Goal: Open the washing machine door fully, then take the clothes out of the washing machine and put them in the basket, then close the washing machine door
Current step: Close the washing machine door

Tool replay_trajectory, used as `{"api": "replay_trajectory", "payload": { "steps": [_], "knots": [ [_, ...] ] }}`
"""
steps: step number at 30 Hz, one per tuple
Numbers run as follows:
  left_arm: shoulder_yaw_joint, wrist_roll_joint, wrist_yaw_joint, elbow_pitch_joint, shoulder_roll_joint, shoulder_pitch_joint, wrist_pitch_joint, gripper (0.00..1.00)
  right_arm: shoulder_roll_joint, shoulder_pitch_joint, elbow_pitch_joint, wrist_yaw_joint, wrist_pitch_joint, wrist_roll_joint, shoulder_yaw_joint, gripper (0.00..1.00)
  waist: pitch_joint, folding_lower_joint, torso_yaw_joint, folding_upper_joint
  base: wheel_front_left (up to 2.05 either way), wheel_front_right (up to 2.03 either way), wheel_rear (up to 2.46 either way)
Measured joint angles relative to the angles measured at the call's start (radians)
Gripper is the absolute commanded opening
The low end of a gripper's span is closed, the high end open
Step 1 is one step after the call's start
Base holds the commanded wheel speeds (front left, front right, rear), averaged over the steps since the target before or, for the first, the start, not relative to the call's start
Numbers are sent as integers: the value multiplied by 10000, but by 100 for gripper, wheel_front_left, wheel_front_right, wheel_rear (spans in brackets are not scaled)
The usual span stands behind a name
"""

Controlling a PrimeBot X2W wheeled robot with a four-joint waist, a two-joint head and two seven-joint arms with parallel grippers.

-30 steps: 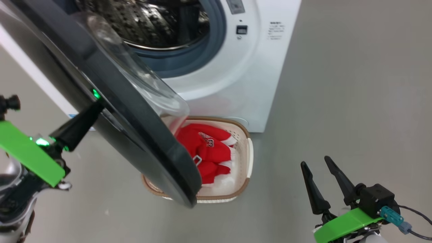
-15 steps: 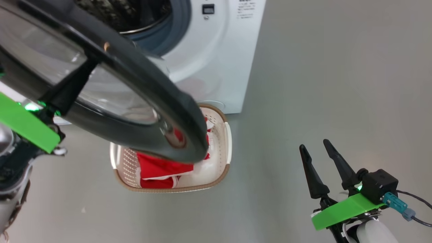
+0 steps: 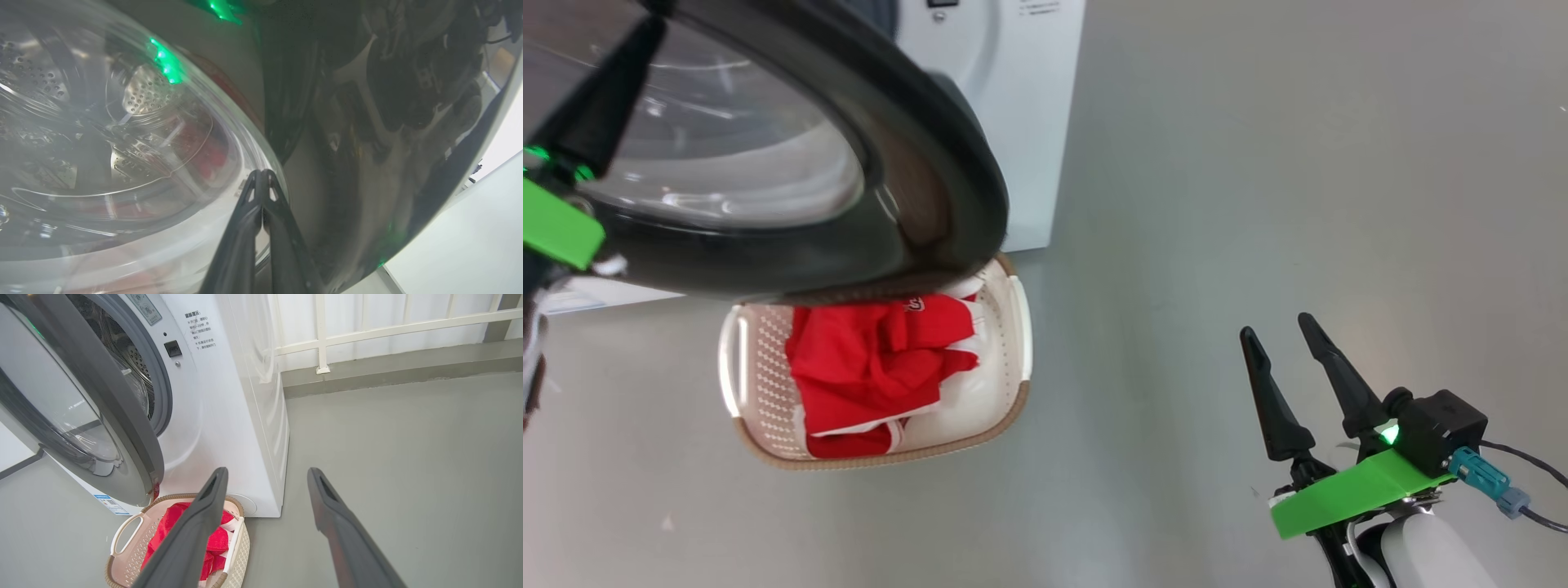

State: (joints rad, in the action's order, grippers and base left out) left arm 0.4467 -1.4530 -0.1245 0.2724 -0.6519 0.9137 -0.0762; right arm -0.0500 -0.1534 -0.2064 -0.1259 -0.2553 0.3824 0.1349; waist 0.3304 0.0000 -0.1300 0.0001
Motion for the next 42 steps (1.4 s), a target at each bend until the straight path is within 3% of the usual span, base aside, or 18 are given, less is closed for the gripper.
{"api": "replay_trajectory", "payload": {
  "steps": [7,17,27,28,30,34,42],
  "knots": [
    [343,-13,-2,401,-73,349,372,0,0,-6,23,0,0,52,0,100,140,1,-308,0,0,0,0],
    [876,-186,-2,293,-134,124,884,0,0,-1,-10,0,0,27,-86,100,-141,0,-89,0,0,0,0],
    [1269,-566,-2,117,-159,-1569,2054,0,0,246,-192,0,0,-324,-230,100,-781,0,411,0,0,0,0],
    [1325,-568,-2,92,-159,-1748,2173,1,0,319,-211,0,0,-337,-242,100,-857,0,468,0,0,0,0],
    [1475,-575,-2,40,-157,-2118,2422,15,2,496,-238,0,0,-410,-295,100,-1018,0,585,0,0,0,0],
    [1726,-541,-2,13,-125,-2878,2830,29,8,876,-286,0,0,-489,-435,100,-1336,0,826,0,0,0,0],
    [1718,-311,-2,253,-36,-4368,3219,45,25,1397,-311,0,0,-752,-635,100,-1908,0,1204,0,0,0,0]
  ]
}}
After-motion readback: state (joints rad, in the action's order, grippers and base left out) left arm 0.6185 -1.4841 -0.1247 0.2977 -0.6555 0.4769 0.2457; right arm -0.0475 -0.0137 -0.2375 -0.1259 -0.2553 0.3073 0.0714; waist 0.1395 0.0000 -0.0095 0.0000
